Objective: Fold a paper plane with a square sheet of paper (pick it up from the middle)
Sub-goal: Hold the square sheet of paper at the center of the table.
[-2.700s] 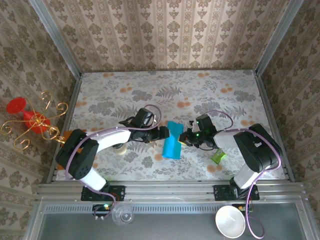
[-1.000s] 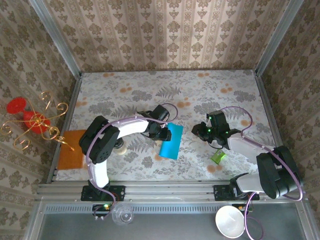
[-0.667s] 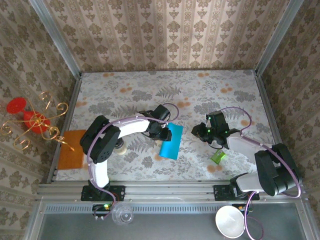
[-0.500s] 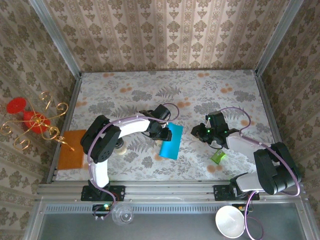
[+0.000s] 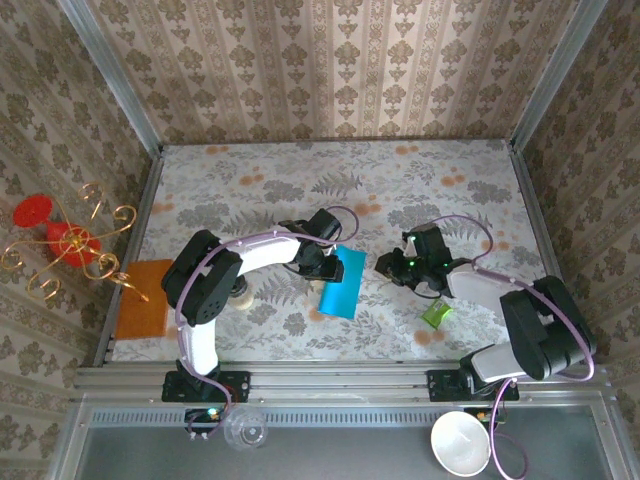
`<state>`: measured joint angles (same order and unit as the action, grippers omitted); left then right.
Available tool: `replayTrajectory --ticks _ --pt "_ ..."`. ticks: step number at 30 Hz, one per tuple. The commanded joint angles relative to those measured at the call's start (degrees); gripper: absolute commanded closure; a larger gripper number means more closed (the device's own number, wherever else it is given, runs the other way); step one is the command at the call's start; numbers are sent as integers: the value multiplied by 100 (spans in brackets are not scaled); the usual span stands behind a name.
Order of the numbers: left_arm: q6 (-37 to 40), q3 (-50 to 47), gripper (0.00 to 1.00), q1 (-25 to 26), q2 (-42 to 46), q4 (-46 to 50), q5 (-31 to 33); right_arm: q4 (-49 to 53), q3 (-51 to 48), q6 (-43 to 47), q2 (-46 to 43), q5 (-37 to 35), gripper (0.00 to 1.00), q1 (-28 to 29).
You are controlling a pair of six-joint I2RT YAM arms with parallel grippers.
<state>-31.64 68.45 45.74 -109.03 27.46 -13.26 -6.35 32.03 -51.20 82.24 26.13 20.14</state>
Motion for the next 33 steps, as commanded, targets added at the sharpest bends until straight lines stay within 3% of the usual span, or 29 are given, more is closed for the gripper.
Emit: replayTrajectory --ticks 1,7,14,25,33 --pt "88 -252 57 152 -627 -156 -19 -338 116 -132 277 286 81 290" --pt "31 -271 57 152 -671 -170 -28 -983 211 -515 853 351 85 680" --pt "-62 -284 57 152 -727 -162 -19 -1020 291 -549 1058 314 86 790" --pt "-192 -309 57 155 -763 -183 -19 -835 382 -416 1282 363 86 798" --pt "-229 -341 58 145 -658 -142 29 79 488 -111 1457 -39 87 790"
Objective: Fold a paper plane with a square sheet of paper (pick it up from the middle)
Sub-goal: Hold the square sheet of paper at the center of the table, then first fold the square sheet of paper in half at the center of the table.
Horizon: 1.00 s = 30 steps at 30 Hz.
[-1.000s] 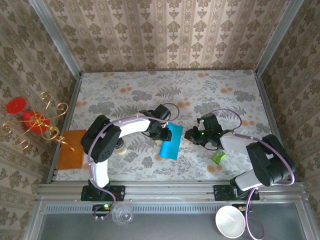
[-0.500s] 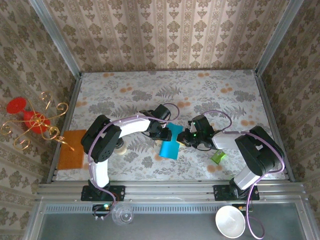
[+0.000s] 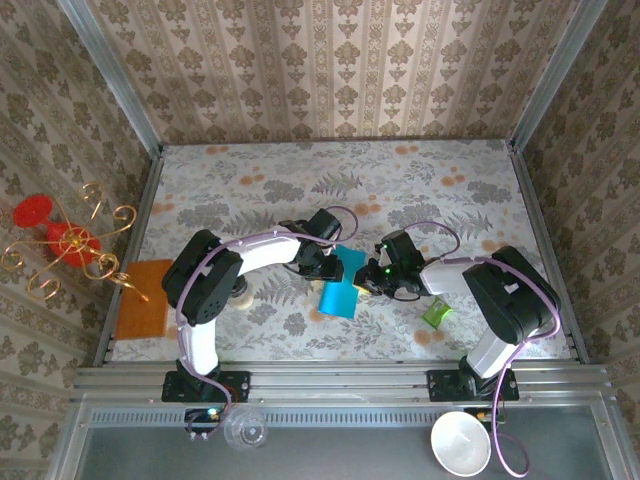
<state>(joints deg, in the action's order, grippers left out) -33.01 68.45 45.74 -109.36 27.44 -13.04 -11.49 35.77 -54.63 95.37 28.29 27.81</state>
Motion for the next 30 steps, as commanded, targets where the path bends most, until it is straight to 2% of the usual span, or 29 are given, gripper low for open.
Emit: replayTrajectory --ticks 1,6,12,16,22,30 --pt "-123 -316 57 146 -559 -68 -1 730 119 301 181 -328 88 14" --pt "-312 -233 57 58 129 107 50 1209 185 667 505 -443 89 -91" --pt "-690 -385 51 -395 1309 68 328 1921 756 1481 1085 -345 90 -166" --pt "-715 -621 52 -645 1783 -317 -81 2309 1131 2012 1311 -239 91 -243" --pt "-763 -431 65 -503 1377 -623 -961 2531 1343 2258 1482 -138 91 -329" --pt "-815 3 79 -192 515 -606 -1242 2640 1336 2255 1592 -232 92 -329"
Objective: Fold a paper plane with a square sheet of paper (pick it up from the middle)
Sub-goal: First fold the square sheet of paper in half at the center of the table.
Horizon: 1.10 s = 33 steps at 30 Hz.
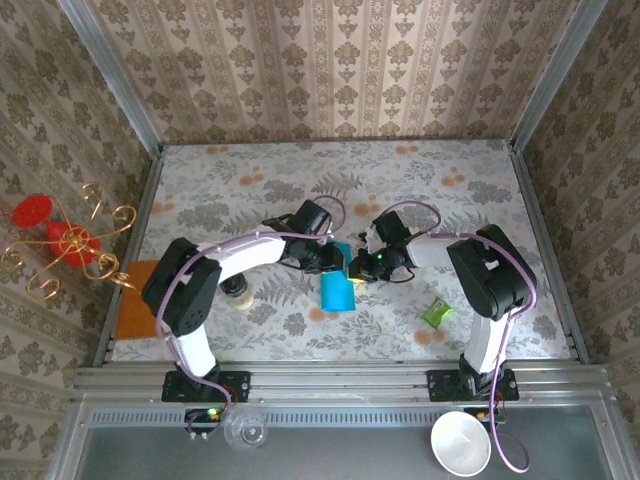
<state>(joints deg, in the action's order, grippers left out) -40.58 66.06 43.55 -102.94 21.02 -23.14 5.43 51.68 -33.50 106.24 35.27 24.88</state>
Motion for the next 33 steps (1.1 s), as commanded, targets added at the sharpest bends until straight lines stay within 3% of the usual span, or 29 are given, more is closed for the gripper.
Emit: replayTrajectory --ticks 1,12,20,27,33 --pt "-73 245 81 31 -197 58 -208 944 -263 135 505 -944 92 -36" --pt "107 310 88 -58 -594 286 -402 1154 -231 89 583 -1095 92 -35" --pt "436 -166 89 -374 -675 60 -563 1597 -123 114 731 -1530 94 -1" --pt "853 -953 90 -1007 -517 -64 -608 1941 -150 139 840 -1960 94 8" --pt "1142 -1291 90 -1547 216 107 -637 1980 -211 109 792 -2086 94 8"
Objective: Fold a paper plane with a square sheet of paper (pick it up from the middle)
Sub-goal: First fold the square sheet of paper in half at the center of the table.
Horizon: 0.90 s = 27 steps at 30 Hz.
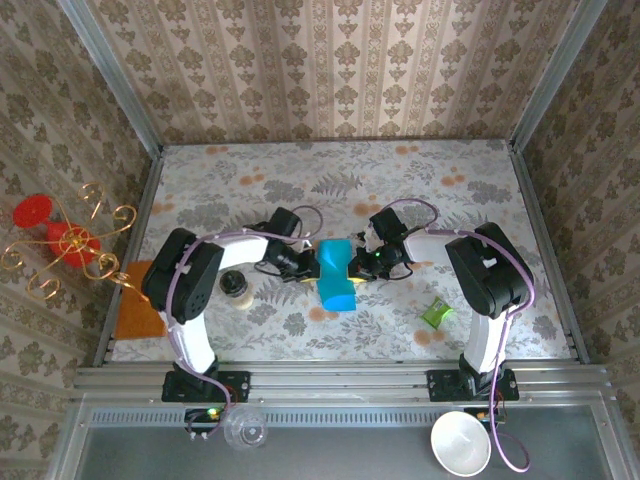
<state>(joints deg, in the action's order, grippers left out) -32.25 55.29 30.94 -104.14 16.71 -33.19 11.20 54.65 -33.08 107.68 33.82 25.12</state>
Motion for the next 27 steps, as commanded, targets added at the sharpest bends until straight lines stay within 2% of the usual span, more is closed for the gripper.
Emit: replayTrajectory --ticks 1,4,7,11,14,20,27 --pt "305 -215 90 -307 447 500 312 1402 -516 58 641 -1941 94 -16" --pt "111 -185 89 -203 660 149 -6 1393 -524 56 616 -1923 94 -16" --pt "-247 -79 89 119 598 -402 -192 1370 -535 39 613 -1915 94 -16" --pt "-590 251 89 505 73 -930 -320 1325 -543 12 649 -1896 94 -16" --pt "-642 430 89 537 -326 -1049 -292 1314 -535 1 664 -1896 94 -16" --pt "-392 387 90 147 -660 -948 -214 1397 -517 38 701 -2024 94 -25" --pt "-138 -364 90 -827 -319 -858 -179 1386 -561 30 716 -2126 94 -32"
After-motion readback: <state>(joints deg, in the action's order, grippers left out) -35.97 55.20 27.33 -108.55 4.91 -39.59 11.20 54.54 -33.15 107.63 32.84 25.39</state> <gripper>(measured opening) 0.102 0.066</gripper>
